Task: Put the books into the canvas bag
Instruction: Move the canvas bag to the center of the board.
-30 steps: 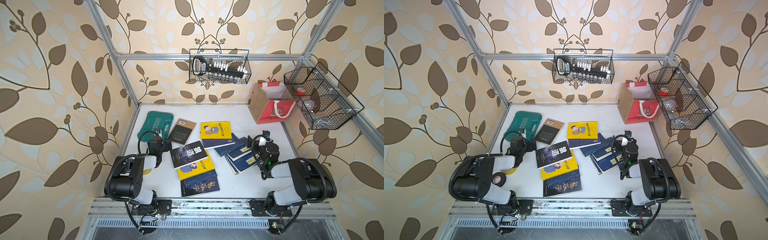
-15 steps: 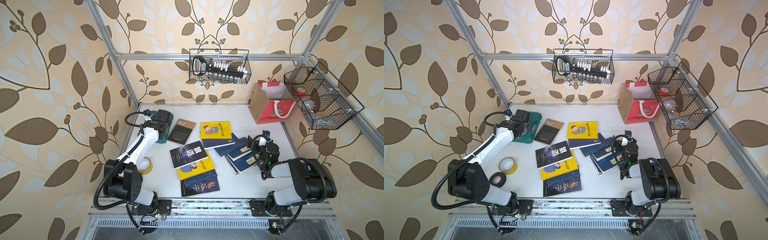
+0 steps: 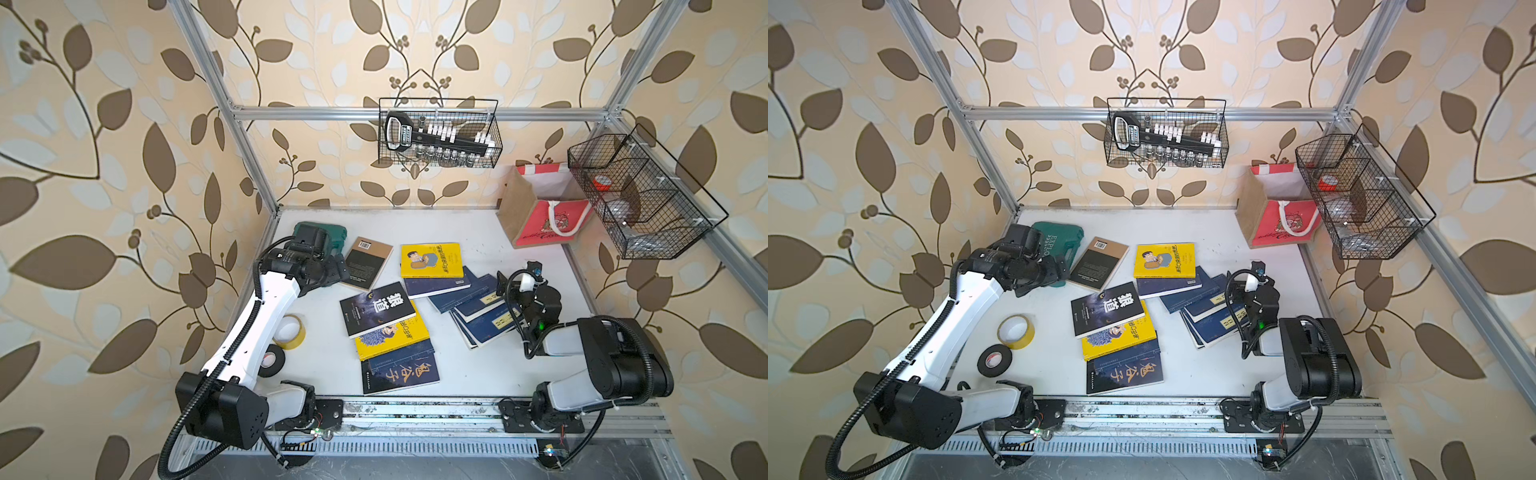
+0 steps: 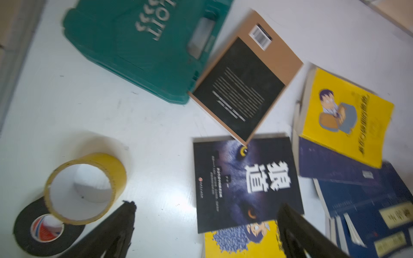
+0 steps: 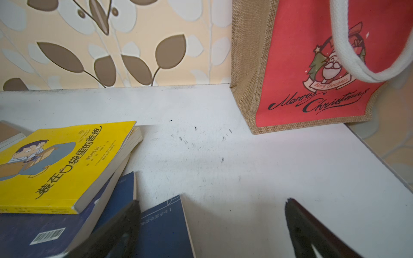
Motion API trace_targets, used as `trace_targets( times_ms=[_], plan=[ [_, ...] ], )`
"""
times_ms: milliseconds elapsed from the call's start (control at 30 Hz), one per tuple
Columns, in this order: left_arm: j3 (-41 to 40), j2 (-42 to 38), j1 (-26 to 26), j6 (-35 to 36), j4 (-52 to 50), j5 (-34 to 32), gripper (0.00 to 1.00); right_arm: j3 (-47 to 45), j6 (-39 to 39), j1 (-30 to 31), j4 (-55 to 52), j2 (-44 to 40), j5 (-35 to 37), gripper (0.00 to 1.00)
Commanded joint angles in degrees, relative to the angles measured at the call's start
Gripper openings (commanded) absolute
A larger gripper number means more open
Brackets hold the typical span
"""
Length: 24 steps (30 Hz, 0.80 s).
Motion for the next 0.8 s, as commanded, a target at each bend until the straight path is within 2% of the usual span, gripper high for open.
trace_targets(
  times_ms=[0, 67, 167, 233, 300, 367, 433, 500, 567, 633, 767],
  plan=[
    [-0.57, -0.94, 0.11, 6.6, -0.14, 18.8, 0.99, 0.22, -0.2, 0.67, 0.87, -0.5, 0.25, 0.98],
    [-0.73, -0.25, 0.11, 7.61, 0.0, 22.97, 0.99, 1.21, -1.23, 1.32, -1.59, -1.44, -0.27, 0.98],
    [-1.95, -0.36, 0.02, 7.36, 2.71, 26.29, 0.99, 9.57, -2.42, 2.88, -17.46, -2.97, 1.28, 0.98],
    [-2.89, -0.76, 0.02, 6.52, 4.43, 25.78, 0.99, 15.9, -4.41, 6.01, -26.27, -1.84, 4.44, 0.98],
    [-3.53, -0.54, 0.02, 6.18, 5.69, 25.06, 0.99, 20.25, -6.85, 10.87, -31.08, -1.16, 11.28, 0.98],
    [-3.61, 0.54, 0.02, 5.57, 6.17, 24.56, 0.99, 25.8, -6.59, 14.14, -37.04, -0.84, 14.32, 0.98],
    [-3.65, 1.71, -0.02, 4.86, 7.42, 24.87, 0.99, 33.4, -2.06, 15.67, -46.24, 0.49, 12.85, 0.98],
    [-3.97, 2.85, -0.06, 3.84, 9.35, 24.91, 0.99, 41.7, 5.06, 15.9, -56.98, 3.5, 7.96, 0.98],
    [-3.91, 3.79, -0.06, 2.82, 11.07, 24.72, 0.99, 46.76, 8.7, 16.24, -63.15, 6.06, 3.57, 0.98],
    [-4.01, 4.7, -0.06, 1.77, 13.17, 24.96, 0.99, 48.58, 11.36, 16.82, -65.15, 7.46, 2.86, 0.98],
    [-3.48, 7.39, -0.24, 1.38, 15.51, 25.65, 0.99, 48.92, 11.83, 16.95, -63.94, 8.33, 3.22, 0.98]
  ],
)
